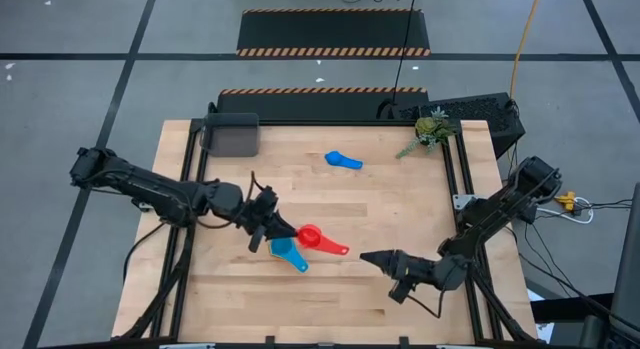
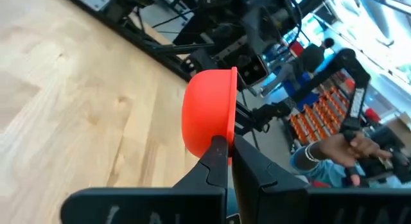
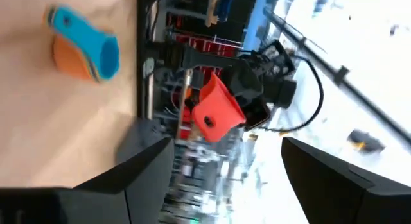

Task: Nest measuring cups in basket
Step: Stack the red measuring cup on top of the light blue measuring cup

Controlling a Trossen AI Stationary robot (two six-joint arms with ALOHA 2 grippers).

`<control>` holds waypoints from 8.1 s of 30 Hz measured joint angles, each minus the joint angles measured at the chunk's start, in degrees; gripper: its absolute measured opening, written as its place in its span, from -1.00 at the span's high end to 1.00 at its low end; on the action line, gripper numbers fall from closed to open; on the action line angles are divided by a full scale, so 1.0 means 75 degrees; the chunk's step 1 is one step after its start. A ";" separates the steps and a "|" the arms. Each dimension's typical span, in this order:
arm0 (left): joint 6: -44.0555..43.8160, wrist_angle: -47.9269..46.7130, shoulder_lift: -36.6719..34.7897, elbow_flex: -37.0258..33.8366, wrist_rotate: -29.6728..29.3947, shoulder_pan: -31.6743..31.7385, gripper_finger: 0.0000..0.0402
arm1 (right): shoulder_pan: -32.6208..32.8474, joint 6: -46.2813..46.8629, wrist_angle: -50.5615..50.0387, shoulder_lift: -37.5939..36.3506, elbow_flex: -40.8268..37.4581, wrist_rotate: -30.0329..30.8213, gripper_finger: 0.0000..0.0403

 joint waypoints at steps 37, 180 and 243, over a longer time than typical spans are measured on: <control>-0.0311 0.1338 0.0712 0.0005 -0.0182 0.0215 0.96 | -0.0717 -0.5170 0.2297 0.0712 -0.0006 -0.0830 -0.01; 0.4636 0.1063 -0.2759 -0.2259 -0.3212 -0.0284 -0.12 | -0.1874 0.4349 -0.2372 0.5322 0.5356 0.0376 1.00; 0.4427 0.1056 -0.2758 -0.2256 -0.3203 -0.0292 -0.12 | -0.1953 0.6277 -0.3333 0.5319 0.5353 -0.0632 0.66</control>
